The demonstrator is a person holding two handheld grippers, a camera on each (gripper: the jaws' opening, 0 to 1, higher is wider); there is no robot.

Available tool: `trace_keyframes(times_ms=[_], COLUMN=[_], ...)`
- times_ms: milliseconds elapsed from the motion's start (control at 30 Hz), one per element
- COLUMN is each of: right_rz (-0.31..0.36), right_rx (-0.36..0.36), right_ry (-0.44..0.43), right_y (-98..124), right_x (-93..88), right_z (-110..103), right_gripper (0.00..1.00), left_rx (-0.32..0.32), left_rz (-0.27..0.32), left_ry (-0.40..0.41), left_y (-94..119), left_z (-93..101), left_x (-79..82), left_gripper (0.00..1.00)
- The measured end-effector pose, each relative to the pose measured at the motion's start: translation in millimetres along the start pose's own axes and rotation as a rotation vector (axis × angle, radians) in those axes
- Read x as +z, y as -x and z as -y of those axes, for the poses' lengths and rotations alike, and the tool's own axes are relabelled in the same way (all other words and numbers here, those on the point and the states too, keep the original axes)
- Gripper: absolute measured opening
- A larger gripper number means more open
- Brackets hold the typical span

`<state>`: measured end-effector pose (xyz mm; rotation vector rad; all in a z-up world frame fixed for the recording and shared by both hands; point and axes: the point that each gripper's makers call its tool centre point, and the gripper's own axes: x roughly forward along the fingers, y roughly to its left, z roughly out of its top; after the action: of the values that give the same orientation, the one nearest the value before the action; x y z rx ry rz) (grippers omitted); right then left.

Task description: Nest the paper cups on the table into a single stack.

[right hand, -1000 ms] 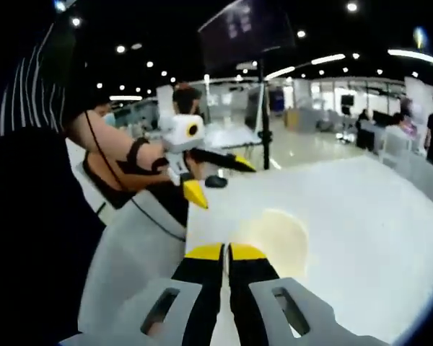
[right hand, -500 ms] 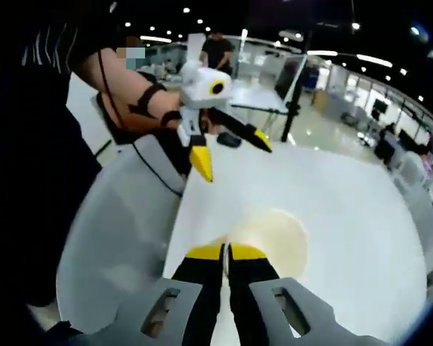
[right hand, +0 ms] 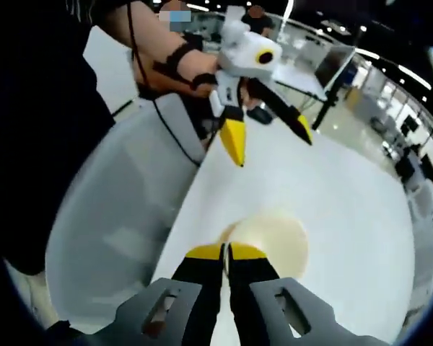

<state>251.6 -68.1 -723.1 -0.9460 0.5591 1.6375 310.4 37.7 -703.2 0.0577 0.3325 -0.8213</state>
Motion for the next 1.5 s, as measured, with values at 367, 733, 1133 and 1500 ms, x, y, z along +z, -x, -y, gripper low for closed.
trace_keyframes(times_ms=[367, 733, 1133, 1500], right_rz=[-0.052, -0.086, -0.062, -0.049], right_rx=[0.023, 0.041, 0.037, 0.043], right_ry=[-0.01, -0.012, -0.114, -0.106], right_y=[-17.7, -29.4, -33.4, -29.3], right_x=[-10.6, -13.2, -11.6, -10.2], right_z=[4.4, 3.8, 9.5, -2.3], right_gripper=[0.0, 0.0, 0.07, 0.09], left_rx=[0.001, 0.01, 0.015, 0.015], left_rz=[-0.008, -0.009, -0.006, -0.01], left_ry=[0.013, 0.021, 0.016, 0.015], left_y=[3.7, 6.4, 6.7, 6.3], left_z=[0.0, -0.3, -2.3, -1.6], left_x=[-6.5, -9.7, -4.6, -5.1], left_gripper=[0.82, 0.81, 0.8, 0.79])
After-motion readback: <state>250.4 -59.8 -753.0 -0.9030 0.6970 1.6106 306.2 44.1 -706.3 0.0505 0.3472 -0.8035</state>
